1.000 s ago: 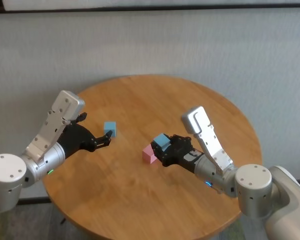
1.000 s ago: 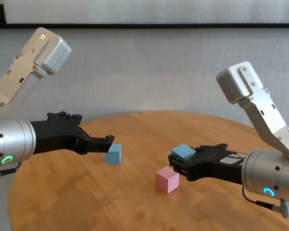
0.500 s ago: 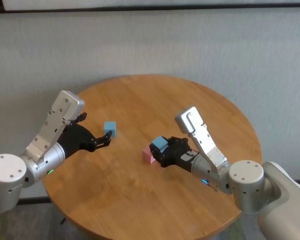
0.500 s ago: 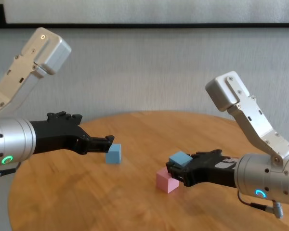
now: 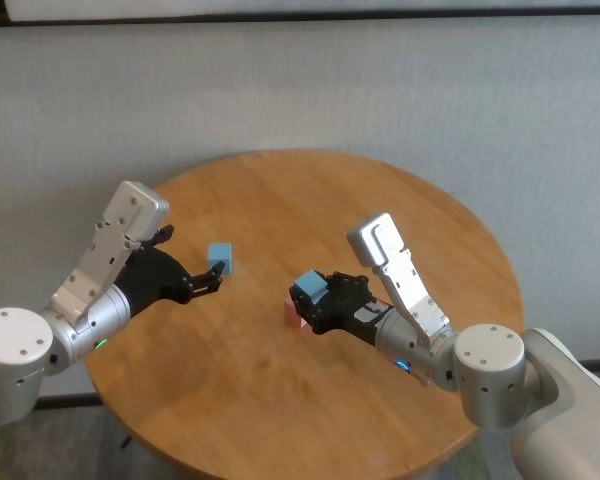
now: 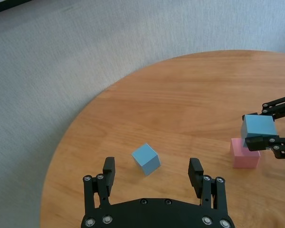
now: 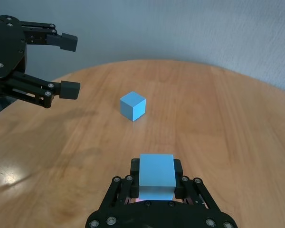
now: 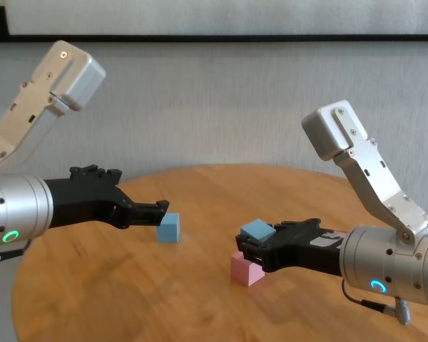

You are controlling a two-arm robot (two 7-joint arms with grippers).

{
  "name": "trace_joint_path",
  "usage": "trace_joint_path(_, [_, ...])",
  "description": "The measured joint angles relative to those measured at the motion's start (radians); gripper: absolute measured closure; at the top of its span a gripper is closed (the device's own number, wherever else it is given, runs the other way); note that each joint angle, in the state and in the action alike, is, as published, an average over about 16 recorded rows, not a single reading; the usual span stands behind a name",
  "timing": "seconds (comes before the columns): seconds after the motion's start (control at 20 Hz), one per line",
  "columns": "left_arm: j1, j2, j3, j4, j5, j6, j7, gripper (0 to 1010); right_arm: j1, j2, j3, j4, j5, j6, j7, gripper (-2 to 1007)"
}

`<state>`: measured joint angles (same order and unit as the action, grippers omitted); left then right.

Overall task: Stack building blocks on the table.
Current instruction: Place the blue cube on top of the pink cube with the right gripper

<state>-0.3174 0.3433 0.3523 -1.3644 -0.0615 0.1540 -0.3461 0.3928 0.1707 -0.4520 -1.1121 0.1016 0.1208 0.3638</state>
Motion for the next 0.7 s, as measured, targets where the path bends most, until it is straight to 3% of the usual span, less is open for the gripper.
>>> trace_joint_path(0.7, [0.000, 0.000, 0.000, 0.000, 0.000, 0.000, 0.000, 10, 0.006, -0.023, -0.001, 0.034, -0.016, -0.023, -0.007, 644])
